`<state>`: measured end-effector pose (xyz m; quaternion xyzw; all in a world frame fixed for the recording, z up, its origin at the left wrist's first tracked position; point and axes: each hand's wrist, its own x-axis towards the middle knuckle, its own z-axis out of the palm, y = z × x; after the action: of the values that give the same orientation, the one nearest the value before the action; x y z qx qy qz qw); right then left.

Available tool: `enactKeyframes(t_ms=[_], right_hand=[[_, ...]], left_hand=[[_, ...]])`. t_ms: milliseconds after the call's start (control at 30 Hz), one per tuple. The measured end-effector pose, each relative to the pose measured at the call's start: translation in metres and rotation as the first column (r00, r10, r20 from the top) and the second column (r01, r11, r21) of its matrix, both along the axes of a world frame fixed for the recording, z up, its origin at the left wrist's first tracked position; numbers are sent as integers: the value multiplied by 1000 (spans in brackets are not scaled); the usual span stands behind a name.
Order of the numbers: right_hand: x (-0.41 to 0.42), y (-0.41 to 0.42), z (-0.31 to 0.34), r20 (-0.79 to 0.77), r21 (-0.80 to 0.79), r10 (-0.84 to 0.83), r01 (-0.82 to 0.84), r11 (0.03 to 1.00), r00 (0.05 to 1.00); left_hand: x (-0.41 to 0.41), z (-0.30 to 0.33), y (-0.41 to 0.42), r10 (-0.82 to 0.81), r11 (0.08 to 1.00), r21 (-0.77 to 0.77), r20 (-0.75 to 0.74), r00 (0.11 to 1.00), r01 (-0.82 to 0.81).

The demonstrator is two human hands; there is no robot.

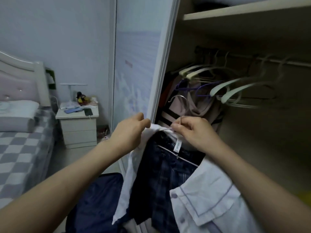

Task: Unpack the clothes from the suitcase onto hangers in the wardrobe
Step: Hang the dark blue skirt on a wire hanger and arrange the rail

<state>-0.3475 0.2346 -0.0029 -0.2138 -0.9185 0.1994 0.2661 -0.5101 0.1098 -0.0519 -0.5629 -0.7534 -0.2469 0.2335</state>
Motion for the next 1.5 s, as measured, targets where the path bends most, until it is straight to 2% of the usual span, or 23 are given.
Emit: enactKeyframes(t_ms=[67,133,267,433,500,567,600,633,667,700,733,800,867,933,967,1033,1100,1133,1200,1267,1333,1400,1500], right_hand=[[9,6,-5,34,25,-43,43,999,998],[19,15,-5,18,71,-81,80,994,997],[41,32,-3,-11,86,-99,99,991,995],[63,46,-32,233,240,-114,57,969,966],[68,56,-39,195,316,-198,130,940,960],[70,70,-38,70,307,-271,238,922,960],[73,76,-34,5,216,-297,289,933,955],[75,82,-29,-62,89,-314,319,944,947],[77,85,-23,-103,-26,-336,335,942,936],[79,88,-15,-113,-92,-364,355,930,925],[80,89,-8,-109,-121,-380,368,922,918],[86,92,4,-130,-168,-387,364,916,913],[94,96,14,-192,-222,-407,364,904,893],[105,99,20,-249,-286,-442,371,884,862],[109,100,23,-271,-309,-455,371,876,848],[118,103,31,-310,-318,-487,394,863,816],[126,108,40,-316,-297,-512,429,853,799],[129,112,44,-311,-293,-523,444,847,793],[136,122,50,-314,-291,-554,478,829,771],[142,133,52,-347,-294,-591,514,806,728],[148,145,59,-390,-289,-617,545,787,684],[155,154,73,-409,-308,-649,572,760,642],[163,163,89,-377,-352,-694,598,720,613]], left_hand=[[13,-9,9,26,999,-46,202,979,-17],[35,-23,22,-20,1000,-9,266,964,23],[65,-25,54,15,1000,-4,231,973,-14],[39,10,75,240,970,-12,216,946,-243],[35,21,76,297,955,-71,190,936,-288],[46,27,79,146,987,-110,267,953,-121],[57,28,79,-5,990,-126,391,920,59],[68,28,81,-161,956,-120,545,823,266],[77,25,85,-268,905,-86,646,714,418],[83,20,92,-330,866,-56,681,653,497],[86,13,101,-378,863,5,670,639,505],[85,3,115,-484,873,294,631,607,390],[72,5,127,-546,793,563,485,683,234],[48,6,140,-478,752,642,372,796,151],[34,3,145,-444,784,606,391,806,138],[10,-4,158,-440,884,394,522,731,250],[3,-8,167,-406,894,163,687,603,417],[2,-9,173,-405,891,149,687,603,428],[5,-5,180,-402,914,298,587,703,274],[21,3,177,-379,844,529,467,799,91],[60,9,176,-505,763,603,330,797,234],[105,-2,186,-563,760,473,138,815,445],[143,-25,227,-483,846,215,-77,872,488]])
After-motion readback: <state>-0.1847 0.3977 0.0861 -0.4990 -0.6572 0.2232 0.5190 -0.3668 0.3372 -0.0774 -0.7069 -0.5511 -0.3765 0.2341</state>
